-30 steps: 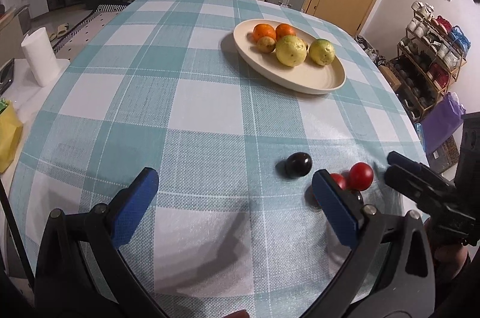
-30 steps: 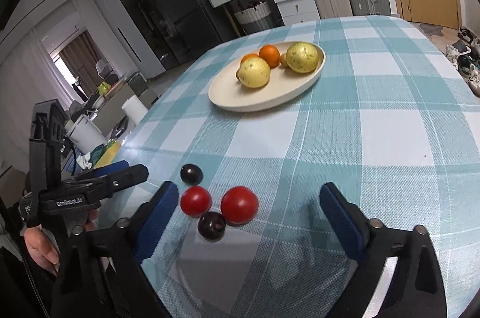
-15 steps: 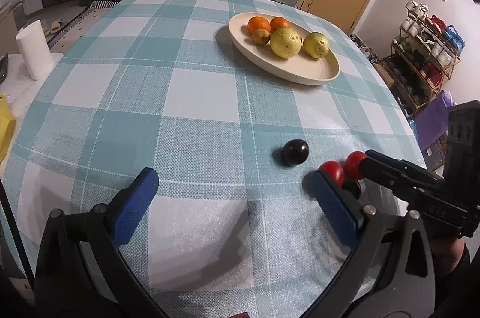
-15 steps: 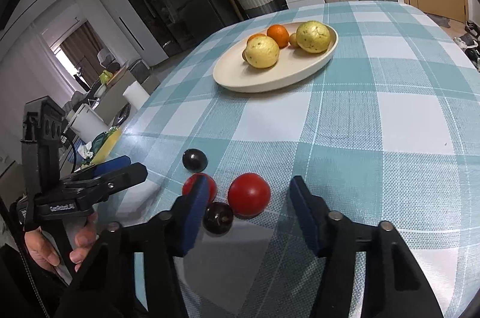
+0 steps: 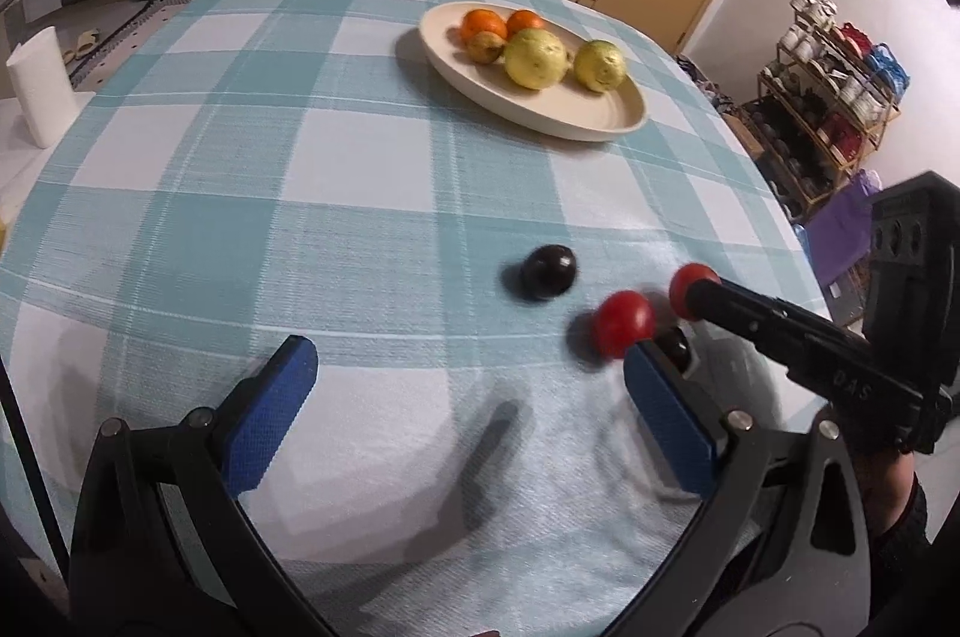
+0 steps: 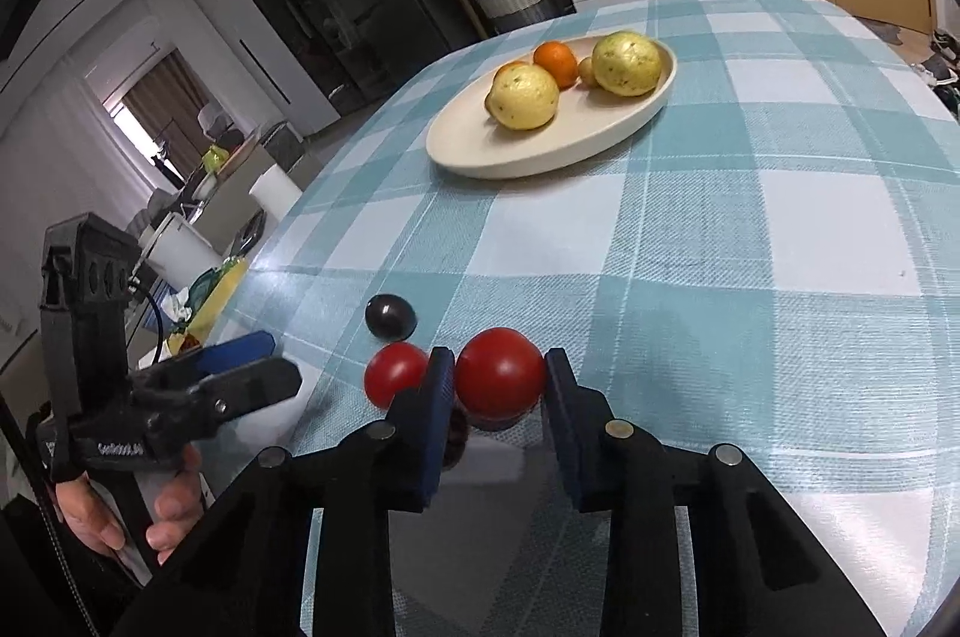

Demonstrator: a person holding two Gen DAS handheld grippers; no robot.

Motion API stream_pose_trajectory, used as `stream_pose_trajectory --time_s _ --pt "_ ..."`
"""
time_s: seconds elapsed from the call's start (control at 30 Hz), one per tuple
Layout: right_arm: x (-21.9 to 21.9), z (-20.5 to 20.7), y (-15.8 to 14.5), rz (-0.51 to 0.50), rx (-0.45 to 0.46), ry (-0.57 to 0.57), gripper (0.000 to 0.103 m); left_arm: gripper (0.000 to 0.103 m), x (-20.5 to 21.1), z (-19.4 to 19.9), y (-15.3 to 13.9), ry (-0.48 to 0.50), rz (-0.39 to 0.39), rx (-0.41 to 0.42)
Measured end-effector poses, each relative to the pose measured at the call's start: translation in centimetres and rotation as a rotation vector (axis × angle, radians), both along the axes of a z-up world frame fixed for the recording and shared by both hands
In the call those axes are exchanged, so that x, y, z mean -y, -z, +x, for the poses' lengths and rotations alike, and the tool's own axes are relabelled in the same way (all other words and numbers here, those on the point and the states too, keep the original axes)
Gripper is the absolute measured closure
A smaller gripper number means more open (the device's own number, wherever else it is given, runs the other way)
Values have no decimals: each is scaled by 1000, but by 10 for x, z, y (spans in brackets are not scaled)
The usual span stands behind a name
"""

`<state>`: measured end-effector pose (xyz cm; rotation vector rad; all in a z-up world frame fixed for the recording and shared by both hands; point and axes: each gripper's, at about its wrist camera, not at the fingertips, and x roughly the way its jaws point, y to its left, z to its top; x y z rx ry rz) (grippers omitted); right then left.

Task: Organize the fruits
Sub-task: 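Grasp the large red tomato with the right tool, then grasp a dark plum with the left tool while the right tool holds the tomato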

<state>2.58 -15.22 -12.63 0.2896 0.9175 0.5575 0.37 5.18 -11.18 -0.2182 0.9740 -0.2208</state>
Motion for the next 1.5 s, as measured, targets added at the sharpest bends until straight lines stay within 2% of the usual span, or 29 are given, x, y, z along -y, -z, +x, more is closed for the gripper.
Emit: stream_pose_trajectory --time_s 0.33,0.6,0.7,0.83,1.0,1.1,1.2,1.33,1.5 --pt "16 -3 -7 19 16 34 72 1 42 -9 0 124 27 2" --pt "19 -4 -6 31 17 40 72 1 27 14 -1 55 29 -7" --pt "21 -3 -4 40 8 45 72 3 18 26 -3 33 -6 -11" --pt "24 -2 -3 42 1 51 72 7 13 39 -2 28 -16 -8" --pt "27 -1 -3 41 1 63 72 22 11 54 4 49 -49 -36" --pt "29 0 -3 38 2 68 72 24 9 61 6 69 -98 -50" --pt "30 1 -4 38 4 69 72 33 9 66 10 88 -134 -77" --pt "29 2 -3 39 2 61 72 41 12 70 10 119 -138 -86" --pt "29 3 -2 42 0 63 72 53 23 67 10 158 -69 -76"
